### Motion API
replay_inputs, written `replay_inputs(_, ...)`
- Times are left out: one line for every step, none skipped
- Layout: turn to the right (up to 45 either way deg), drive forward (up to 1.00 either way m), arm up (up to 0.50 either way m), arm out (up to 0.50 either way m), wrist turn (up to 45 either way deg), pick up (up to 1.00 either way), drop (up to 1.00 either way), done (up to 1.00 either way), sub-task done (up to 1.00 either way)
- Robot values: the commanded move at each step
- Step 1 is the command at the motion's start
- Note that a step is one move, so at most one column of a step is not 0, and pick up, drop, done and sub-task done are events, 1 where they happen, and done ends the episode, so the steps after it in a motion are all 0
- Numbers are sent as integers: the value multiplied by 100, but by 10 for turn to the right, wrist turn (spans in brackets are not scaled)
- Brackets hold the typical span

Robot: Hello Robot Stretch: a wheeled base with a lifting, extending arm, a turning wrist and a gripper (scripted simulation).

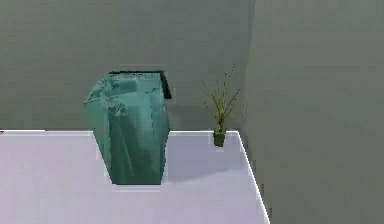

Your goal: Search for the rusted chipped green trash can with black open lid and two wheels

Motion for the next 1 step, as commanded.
replay_inputs(0, 65, 0, 0, 0, 0, 0, 0, 0)
